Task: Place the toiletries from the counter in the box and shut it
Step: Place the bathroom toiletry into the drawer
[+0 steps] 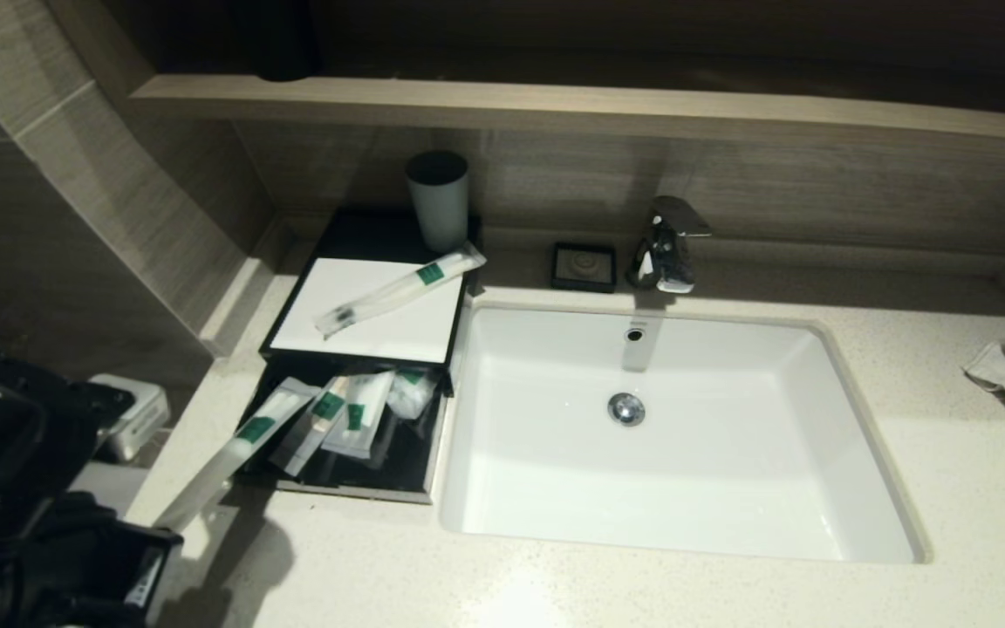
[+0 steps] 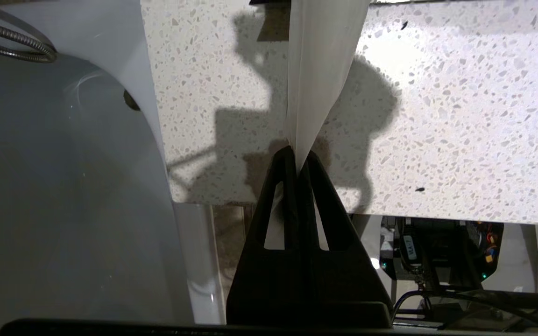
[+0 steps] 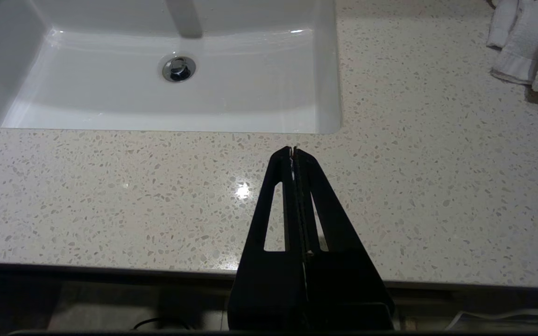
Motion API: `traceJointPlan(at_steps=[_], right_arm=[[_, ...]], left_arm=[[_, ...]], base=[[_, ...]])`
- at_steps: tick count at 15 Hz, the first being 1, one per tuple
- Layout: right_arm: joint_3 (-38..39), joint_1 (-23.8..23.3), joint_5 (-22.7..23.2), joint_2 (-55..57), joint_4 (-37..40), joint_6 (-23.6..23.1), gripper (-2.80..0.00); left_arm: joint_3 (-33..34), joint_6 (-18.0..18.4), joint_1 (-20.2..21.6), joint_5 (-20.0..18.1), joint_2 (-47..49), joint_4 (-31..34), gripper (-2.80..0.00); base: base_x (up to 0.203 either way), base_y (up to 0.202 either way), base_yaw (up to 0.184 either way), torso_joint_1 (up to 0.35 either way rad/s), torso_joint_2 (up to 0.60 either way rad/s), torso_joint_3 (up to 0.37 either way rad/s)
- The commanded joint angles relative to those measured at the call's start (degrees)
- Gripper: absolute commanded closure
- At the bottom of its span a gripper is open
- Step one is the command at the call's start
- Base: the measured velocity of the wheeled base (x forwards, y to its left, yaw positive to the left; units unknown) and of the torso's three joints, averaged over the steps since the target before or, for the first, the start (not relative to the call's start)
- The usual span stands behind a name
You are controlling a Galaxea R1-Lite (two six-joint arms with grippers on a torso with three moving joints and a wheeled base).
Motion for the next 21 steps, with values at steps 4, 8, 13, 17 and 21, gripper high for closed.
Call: traceJointPlan(at_steps=[4,8,13,17,21], right_arm=[[0.00,0.00,0.00,0.09,-0.05,0.00,0.00],[0.00,0.00,0.00,0.01,0.00,0.00,0.00],[0.00,0.00,0.00,0.08,0.01,0.00,0.00],[0.00,0.00,0.00,0.00,0.01,0.00,0.00],[0.00,0.00,0.00,0.07,-0.03,0.00,0.00]], left_arm=[[-2.06,-0.06,-0.02,0.28,6.12,-1.57,0.00],[-3.96,-0.06,0.06,0.38,9.84,-2.95,0.00],[-4.31,-0.36,0.72,0.38,12.90,-5.15,0.00],[-5.30,-0.15,4.13,0.39,14.18,-6.91,0.00],[-6.86,-0.41,5.07,0.29,15.92,-7.96,0.00]], base=[[0.000,0.000,0.000,0.000,0.00,0.000],[0.000,0.000,0.000,0.000,0.00,0.000],[0.000,0.000,0.000,0.000,0.00,0.000],[0.000,0.000,0.000,0.000,0.00,0.000],[0.000,0.000,0.000,0.000,0.00,0.000]])
